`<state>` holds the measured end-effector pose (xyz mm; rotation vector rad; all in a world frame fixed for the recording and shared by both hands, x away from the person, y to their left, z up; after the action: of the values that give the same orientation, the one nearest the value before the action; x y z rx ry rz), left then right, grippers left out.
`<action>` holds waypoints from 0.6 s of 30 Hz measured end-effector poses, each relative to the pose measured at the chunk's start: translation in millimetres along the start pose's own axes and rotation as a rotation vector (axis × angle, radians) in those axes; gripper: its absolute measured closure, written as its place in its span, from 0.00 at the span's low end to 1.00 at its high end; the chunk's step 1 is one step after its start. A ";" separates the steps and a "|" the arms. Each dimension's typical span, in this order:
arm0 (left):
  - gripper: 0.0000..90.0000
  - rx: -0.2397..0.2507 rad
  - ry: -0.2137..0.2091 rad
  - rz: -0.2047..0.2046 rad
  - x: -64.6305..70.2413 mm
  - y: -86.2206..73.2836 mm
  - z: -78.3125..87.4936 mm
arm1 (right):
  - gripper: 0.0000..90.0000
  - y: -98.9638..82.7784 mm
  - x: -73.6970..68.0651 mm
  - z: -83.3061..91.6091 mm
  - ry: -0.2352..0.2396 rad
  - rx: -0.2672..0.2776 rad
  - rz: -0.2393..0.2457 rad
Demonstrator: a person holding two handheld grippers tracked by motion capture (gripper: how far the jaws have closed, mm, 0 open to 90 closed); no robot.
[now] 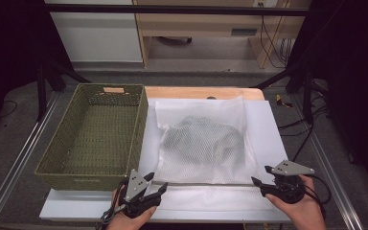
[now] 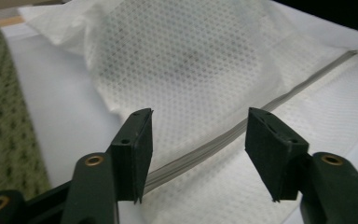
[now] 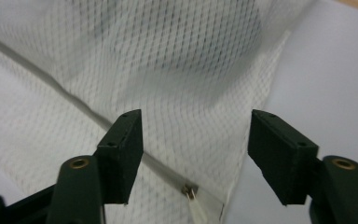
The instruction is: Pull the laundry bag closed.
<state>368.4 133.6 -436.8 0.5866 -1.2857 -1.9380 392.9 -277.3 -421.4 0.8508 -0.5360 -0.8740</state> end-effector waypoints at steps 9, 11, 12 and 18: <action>0.24 0.030 -0.052 0.019 -3.8 40.2 -4.0 | 0.18 21.3 7.9 -4.9 -0.051 0.133 -0.078; 0.22 0.040 -0.054 0.024 -7.6 47.5 -3.5 | 0.17 22.9 11.6 -5.1 -0.056 0.151 -0.102; 0.21 0.040 -0.054 0.024 -7.6 47.5 -3.5 | 0.17 22.9 11.6 -5.1 -0.056 0.151 -0.102; 0.16 0.074 -0.031 0.049 -25.1 62.5 4.1 | 0.12 20.4 20.9 -0.5 -0.101 0.172 -0.134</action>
<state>401.4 140.6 -378.3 0.5586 -1.3830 -1.8727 413.7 -287.2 -403.5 1.0122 -0.6547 -1.0072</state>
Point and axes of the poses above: each handheld gripper's, and its own axes: z roughly backward along the jaws, y roughly out of its top, x roughly to its right, the point moved 1 cm from there along -z, roughly forward along the jaws, and after that the axes turned 5 degrees about x, right-handed, at the moved point
